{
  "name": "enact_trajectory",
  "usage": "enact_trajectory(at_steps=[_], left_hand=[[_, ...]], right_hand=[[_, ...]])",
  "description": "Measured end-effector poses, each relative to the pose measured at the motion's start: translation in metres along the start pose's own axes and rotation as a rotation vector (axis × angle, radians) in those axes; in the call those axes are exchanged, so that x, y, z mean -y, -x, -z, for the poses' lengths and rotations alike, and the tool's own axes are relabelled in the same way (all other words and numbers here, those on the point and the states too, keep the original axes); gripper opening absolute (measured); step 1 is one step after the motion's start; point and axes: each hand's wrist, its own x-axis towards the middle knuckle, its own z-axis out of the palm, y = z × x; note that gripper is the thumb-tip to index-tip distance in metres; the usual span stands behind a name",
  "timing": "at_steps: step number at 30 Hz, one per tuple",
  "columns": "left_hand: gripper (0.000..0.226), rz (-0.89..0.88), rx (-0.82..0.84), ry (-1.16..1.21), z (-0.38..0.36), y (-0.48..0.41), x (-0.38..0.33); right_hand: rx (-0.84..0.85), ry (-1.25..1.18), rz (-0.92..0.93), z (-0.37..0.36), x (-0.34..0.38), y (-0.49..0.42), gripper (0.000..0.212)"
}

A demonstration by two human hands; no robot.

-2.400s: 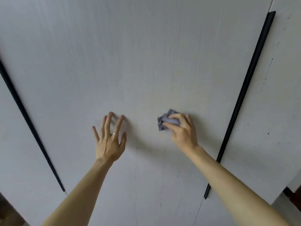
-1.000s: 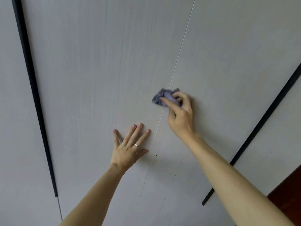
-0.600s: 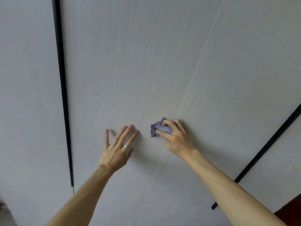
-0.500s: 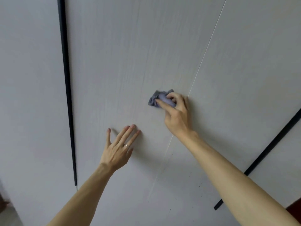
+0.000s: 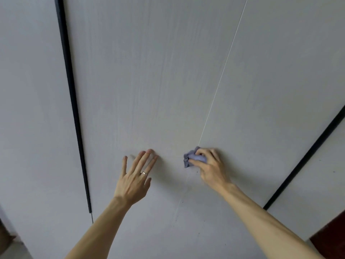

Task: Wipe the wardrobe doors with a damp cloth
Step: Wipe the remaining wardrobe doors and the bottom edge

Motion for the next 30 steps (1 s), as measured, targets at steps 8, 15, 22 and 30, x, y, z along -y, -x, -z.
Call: enact_trajectory(at_steps=[8, 15, 22, 30], left_hand=[[0.098, 0.093, -0.008, 0.096, -0.02, -0.024, -0.074], [0.082, 0.215, 0.025, 0.152, -0.059, -0.023, -0.1], [0.082, 0.272, 0.085, 0.114, -0.054, -0.022, -0.113], [0.07, 0.132, 0.074, 0.024, -0.052, -0.025, -0.157]], right_hand=[[-0.592, -0.087, -0.111, 0.031, -0.028, -0.029, 0.043], [-0.183, -0.108, 0.092, -0.103, -0.045, 0.093, 0.024], [-0.617, -0.027, -0.008, -0.013, -0.086, 0.039, 0.033], [-0.245, -0.385, -0.109, -0.077, -0.111, 0.144, 0.026]])
